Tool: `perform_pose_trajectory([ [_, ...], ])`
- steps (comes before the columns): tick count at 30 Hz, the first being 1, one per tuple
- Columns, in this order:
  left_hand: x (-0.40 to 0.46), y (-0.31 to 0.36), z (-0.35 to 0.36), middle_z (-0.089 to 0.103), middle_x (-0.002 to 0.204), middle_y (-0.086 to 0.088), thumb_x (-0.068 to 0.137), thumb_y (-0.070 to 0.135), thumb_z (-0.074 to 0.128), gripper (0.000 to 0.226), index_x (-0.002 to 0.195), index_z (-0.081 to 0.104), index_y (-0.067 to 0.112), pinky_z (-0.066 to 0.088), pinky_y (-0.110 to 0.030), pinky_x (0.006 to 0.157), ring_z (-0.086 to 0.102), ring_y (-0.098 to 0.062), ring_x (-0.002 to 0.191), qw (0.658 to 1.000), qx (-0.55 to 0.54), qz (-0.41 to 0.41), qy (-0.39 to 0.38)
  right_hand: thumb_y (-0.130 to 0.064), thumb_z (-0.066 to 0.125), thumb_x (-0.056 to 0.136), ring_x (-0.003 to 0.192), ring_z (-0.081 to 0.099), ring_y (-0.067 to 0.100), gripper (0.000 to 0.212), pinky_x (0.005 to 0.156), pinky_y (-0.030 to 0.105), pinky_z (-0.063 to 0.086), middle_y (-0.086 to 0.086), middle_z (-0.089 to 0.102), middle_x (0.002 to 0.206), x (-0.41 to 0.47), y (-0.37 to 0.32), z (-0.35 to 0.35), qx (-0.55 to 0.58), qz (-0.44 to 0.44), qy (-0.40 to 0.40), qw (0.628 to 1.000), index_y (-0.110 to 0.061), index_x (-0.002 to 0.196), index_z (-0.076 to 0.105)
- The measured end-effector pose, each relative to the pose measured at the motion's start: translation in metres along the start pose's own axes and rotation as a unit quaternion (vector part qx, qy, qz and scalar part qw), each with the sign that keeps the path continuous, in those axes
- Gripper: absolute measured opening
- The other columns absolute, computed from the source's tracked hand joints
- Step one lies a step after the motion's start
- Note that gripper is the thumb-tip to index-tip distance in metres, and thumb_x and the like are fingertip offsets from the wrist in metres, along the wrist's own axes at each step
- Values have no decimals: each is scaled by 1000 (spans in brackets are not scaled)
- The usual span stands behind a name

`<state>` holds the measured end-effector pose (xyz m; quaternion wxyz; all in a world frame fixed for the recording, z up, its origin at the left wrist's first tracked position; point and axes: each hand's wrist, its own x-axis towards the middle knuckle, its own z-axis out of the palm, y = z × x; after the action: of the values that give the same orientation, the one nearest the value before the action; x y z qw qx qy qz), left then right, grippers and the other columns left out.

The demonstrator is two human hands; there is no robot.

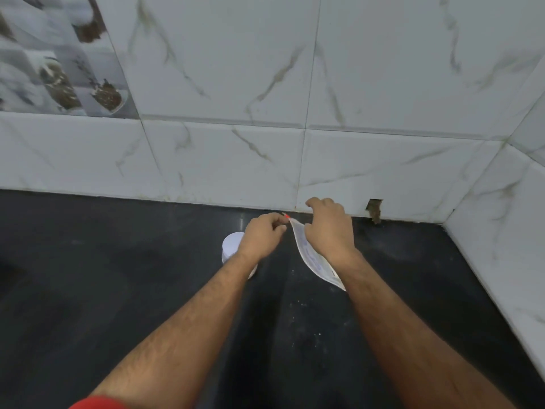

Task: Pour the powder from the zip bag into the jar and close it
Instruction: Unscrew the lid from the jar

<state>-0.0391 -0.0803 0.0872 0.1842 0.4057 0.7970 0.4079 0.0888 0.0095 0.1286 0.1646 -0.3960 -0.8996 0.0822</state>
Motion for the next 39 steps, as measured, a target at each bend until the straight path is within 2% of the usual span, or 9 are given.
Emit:
perform_pose_trajectory([
  [3,-1,-34,-32,73,115,4,89,29,67,30,118,69,21,52,-30,91,67,-14,105,992,104,2,67,-14,67,93,114,58,26,43,96,38,48,7,63,130,0,-13,14,-40,-1,11,999,-20,134,57],
  [8,-3,-79,-55,55,143,1,78,41,75,65,138,55,23,44,-46,107,51,-22,131,986,154,-53,-43,-7,62,89,119,54,28,50,98,39,42,6,61,131,-2,-38,43,-22,-41,-41,998,-20,136,55],
  [14,-11,-96,-53,33,160,1,69,36,85,102,154,31,22,33,-45,116,33,-22,144,982,154,-24,-104,-3,61,89,121,56,28,53,97,39,50,8,58,136,-15,-47,85,105,6,-161,981,-19,139,52],
  [21,-16,-99,-60,45,148,-3,70,39,80,92,150,36,28,42,-40,107,44,-23,134,987,149,0,-56,-12,81,79,138,48,26,85,98,26,41,11,47,153,-32,-43,113,292,62,-219,929,-17,151,37],
  [25,-18,-86,-79,57,131,-4,69,41,79,86,145,43,26,47,-27,89,57,-16,111,996,66,-5,-61,-25,88,77,140,46,24,100,110,36,42,7,44,155,-45,-43,108,433,72,-257,861,-20,156,26],
  [27,-21,-76,-86,62,116,2,70,45,76,79,141,48,25,49,-23,77,63,-11,98,998,-4,-20,-67,-22,87,79,128,57,20,93,101,32,52,5,54,146,-52,-47,104,503,70,-261,821,-21,153,30],
  [30,-24,-62,-86,64,103,3,68,52,69,72,134,53,26,49,-24,75,66,-9,92,993,-81,-41,-75,-19,82,84,119,62,21,70,90,38,60,3,60,133,-62,-52,97,573,85,-265,771,-25,141,42],
  [36,-33,-45,-76,67,117,3,76,59,66,64,131,55,29,53,-26,88,68,-10,103,979,-129,-40,-150,-33,81,74,113,67,26,66,77,35,60,7,69,122,-75,-42,75,588,84,-300,747,-20,132,52],
  [39,-35,-32,-71,72,116,7,89,44,65,39,125,64,29,54,-25,89,70,-9,103,967,-165,-16,-191,-38,81,73,109,69,27,66,76,36,60,7,71,117,-79,-30,65,591,70,-322,736,-18,131,54],
])
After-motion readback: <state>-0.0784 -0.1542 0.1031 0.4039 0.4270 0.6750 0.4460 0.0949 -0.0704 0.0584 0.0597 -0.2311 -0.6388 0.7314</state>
